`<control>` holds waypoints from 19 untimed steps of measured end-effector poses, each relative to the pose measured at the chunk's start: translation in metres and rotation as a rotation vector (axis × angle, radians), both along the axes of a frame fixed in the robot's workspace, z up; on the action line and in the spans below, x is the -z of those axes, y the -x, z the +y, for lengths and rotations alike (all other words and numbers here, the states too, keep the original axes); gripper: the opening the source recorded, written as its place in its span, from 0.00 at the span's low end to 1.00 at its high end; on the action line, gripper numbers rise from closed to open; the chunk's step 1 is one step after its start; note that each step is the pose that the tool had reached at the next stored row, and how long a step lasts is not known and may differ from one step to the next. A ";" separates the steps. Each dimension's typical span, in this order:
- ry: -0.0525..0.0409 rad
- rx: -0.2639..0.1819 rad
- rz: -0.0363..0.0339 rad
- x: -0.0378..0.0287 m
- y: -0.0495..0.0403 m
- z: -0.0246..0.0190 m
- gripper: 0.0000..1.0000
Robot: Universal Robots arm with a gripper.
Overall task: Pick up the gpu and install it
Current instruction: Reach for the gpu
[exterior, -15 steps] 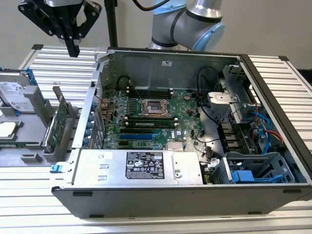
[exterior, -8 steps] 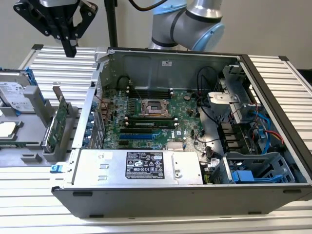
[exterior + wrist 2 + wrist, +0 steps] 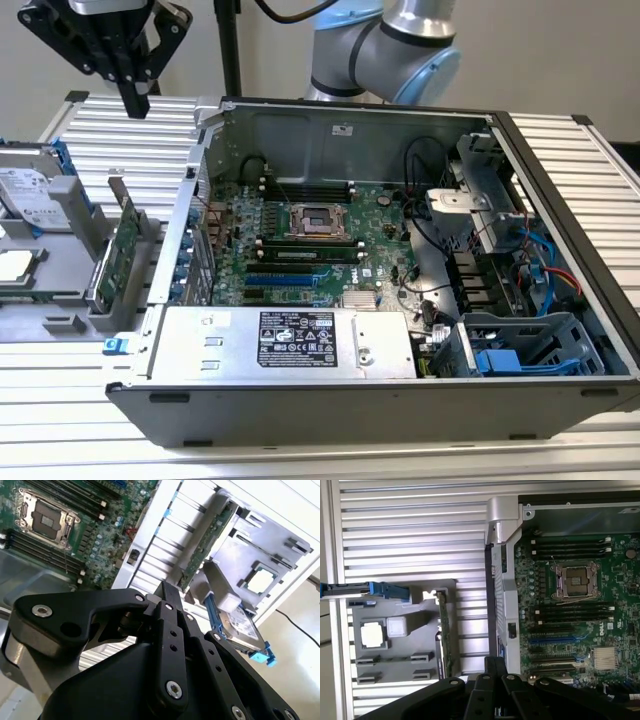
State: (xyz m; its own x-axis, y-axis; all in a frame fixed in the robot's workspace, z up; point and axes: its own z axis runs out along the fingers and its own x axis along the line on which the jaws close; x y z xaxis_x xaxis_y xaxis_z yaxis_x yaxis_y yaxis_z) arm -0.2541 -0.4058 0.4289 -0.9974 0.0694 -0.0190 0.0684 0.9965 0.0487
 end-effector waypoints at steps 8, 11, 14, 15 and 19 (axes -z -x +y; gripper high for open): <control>0.0000 0.000 -0.0001 0.0000 0.0066 -0.0018 0.00; 0.0000 0.000 -0.0001 0.0000 0.0091 -0.0026 0.00; 0.0000 0.000 -0.0001 0.0000 0.0116 -0.0032 0.00; -0.0001 0.000 -0.0001 0.0000 0.0124 -0.0035 0.00; 0.0000 0.000 -0.0001 0.0000 0.0155 -0.0048 0.00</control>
State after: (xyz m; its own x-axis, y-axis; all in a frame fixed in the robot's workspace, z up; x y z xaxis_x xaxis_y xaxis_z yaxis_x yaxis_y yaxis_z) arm -0.2696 -0.4106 0.4288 -0.9974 0.0693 -0.0190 0.0683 0.9965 0.0487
